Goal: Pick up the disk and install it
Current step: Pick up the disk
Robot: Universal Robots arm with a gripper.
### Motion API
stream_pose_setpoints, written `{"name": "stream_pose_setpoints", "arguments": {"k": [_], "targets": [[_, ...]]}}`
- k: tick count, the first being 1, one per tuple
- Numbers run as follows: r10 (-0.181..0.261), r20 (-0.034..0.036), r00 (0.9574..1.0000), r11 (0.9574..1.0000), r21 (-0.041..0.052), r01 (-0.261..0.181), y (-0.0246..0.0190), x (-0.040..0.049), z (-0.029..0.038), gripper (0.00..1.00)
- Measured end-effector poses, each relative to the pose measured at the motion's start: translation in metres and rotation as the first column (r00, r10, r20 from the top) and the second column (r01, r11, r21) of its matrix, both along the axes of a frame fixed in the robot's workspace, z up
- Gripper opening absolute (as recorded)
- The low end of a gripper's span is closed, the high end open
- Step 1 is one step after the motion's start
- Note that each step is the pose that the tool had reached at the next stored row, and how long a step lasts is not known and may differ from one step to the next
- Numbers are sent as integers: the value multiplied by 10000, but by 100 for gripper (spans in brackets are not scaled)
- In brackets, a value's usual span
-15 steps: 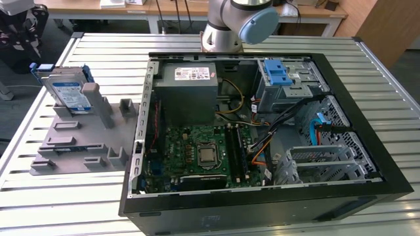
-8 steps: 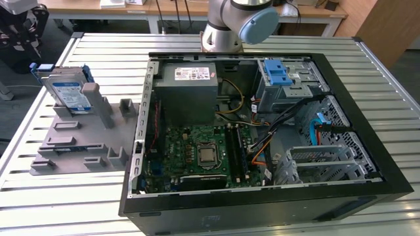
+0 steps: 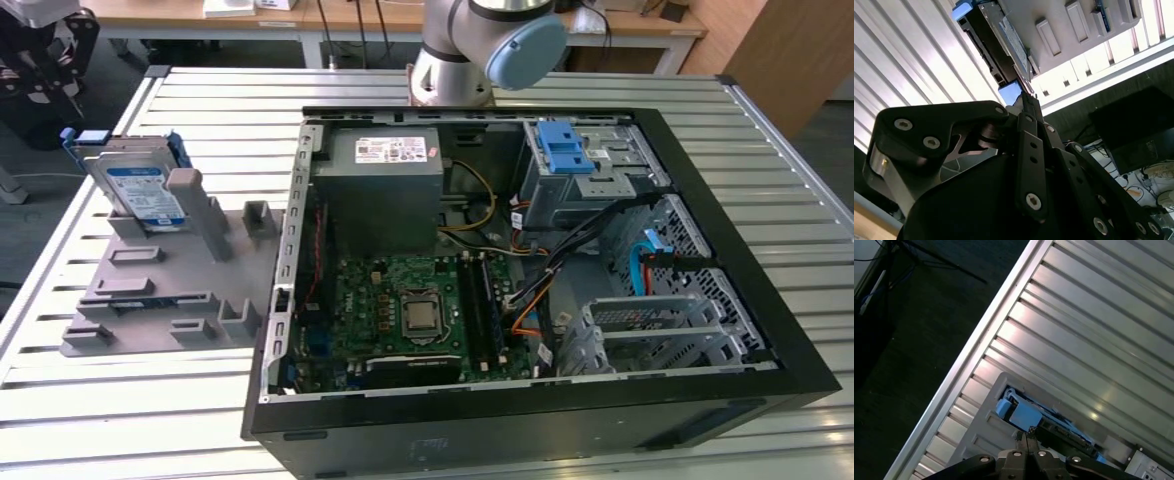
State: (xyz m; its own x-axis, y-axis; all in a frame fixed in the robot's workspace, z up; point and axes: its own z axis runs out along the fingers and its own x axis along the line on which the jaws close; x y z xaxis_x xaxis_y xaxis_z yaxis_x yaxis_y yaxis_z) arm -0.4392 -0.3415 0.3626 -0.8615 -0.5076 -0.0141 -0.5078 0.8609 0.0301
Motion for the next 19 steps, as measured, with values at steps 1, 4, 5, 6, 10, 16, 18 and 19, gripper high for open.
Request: {"name": "stream_pose_setpoints", "arguments": {"k": [1, 4, 5, 6, 10, 16, 18, 19], "targets": [[61, 1, 10000, 10000, 0, -61, 0, 0, 0, 11], [240, 1, 9997, 9997, 0, -240, 0, 0, 0, 11], [306, 1, 9995, 9995, 0, -306, 0, 0, -1, 11], [378, 0, 9993, 9993, 0, -378, 0, 0, 0, 11], [766, 1, 9971, 9971, 0, -766, 0, 0, -1, 11], [1576, 1, 9875, 9875, 0, -1576, 0, 0, -1, 11], [1862, 2, 9825, 9825, 0, -1862, 0, 0, -1, 11], [2003, 2, 9797, 9797, 1, -2003, 0, 0, -1, 11]]}}
